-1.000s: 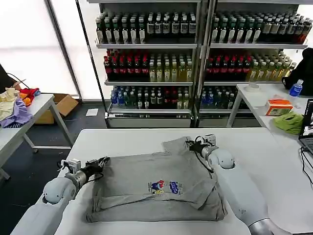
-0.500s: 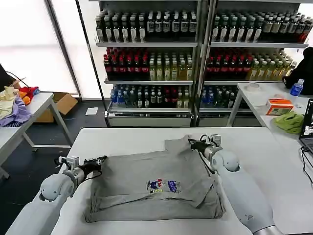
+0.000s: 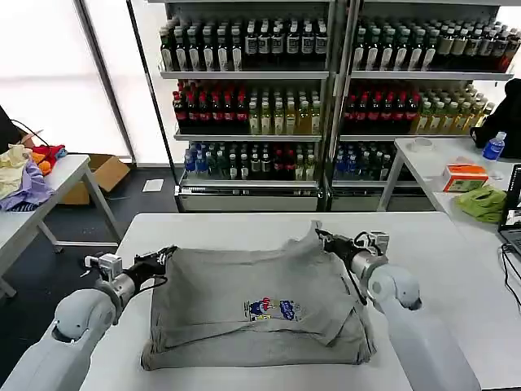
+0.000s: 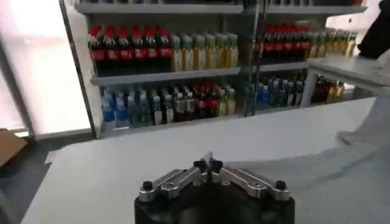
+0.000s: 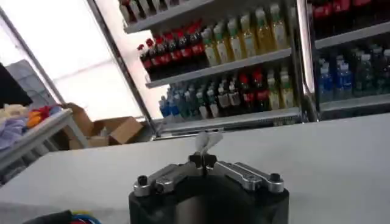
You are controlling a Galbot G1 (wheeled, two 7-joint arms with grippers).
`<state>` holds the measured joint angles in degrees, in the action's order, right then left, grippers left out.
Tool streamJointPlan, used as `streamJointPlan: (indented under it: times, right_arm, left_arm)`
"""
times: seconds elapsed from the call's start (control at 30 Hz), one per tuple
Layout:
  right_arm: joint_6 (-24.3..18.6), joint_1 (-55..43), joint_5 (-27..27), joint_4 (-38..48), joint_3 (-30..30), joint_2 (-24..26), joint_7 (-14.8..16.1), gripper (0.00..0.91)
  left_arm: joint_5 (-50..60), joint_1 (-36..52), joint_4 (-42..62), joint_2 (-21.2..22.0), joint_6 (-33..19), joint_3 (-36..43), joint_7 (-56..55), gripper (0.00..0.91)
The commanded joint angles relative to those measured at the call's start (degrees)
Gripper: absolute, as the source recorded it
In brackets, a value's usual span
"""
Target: Fold and organize the clothes.
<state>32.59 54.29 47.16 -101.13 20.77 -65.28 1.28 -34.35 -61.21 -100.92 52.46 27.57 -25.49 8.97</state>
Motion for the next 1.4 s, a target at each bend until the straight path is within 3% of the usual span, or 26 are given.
streamJointPlan:
  times: [0.03,0.5,0.6,0.63,0.67,0.7,0.77,1.0,1.13,1.17,1.3,1.4]
  right_arm:
    - [0.1,16.1,3.8,-17.0,8.9,0.7,-0.8,0.0]
    - [0.5,35.0,1.6,-25.5,13.7,-0.3,-0.2,0.0]
    - [0.5,37.3,-1.3,-25.5,13.6,-0.9,0.1,0.0]
    - [0.5,38.1,-1.3,-25.7,13.6,-1.3,-0.3,0.01]
    - [0.6,38.4,-1.4,-25.9,13.8,-1.3,-0.5,0.202]
    - [0.6,38.6,-1.4,-26.1,13.8,-1.4,-0.7,0.736]
    - [0.6,39.5,-3.2,-26.7,14.4,-1.6,-0.4,0.907]
    - [-1.4,40.4,-7.2,-28.2,18.7,-0.8,1.6,0.907]
    - [-11.3,39.9,-18.1,-26.9,20.7,-0.8,4.1,0.907]
    - [-13.6,39.6,-18.3,-26.6,21.2,-0.8,4.5,0.907]
    - [-15.8,39.3,-13.7,-26.3,22.8,-1.3,4.5,0.907]
    - [-17.4,39.5,-13.6,-25.4,23.3,-1.7,4.9,0.907]
  left_arm:
    - [-0.4,-8.0,-8.0,-0.2,-0.6,-5.4,-0.9,0.02]
    - [2.7,-27.8,-18.6,0.6,3.4,-15.7,-2.1,0.02]
    - [4.9,-30.7,-19.5,1.1,3.0,-16.2,0.5,0.282]
    - [6.6,-31.2,-19.9,1.3,2.6,-16.4,1.7,0.816]
    - [7.7,-32.9,-20.5,1.7,1.7,-16.6,3.7,0.907]
    - [8.7,-33.2,-20.7,2.0,1.7,-16.7,4.0,0.907]
    - [10.5,-34.1,-21.6,2.9,1.8,-16.4,4.0,0.907]
    - [12.0,-37.2,-24.4,3.6,3.7,-19.5,3.0,0.907]
    - [12.1,-38.7,-26.0,4.1,3.8,-22.3,1.1,0.907]
    - [11.6,-38.5,-26.5,4.9,3.6,-22.3,-0.2,0.907]
    - [9.6,-37.5,-28.3,9.2,2.3,-18.2,-9.7,0.907]
    - [9.7,-37.1,-28.9,15.5,2.1,-13.4,-15.5,0.907]
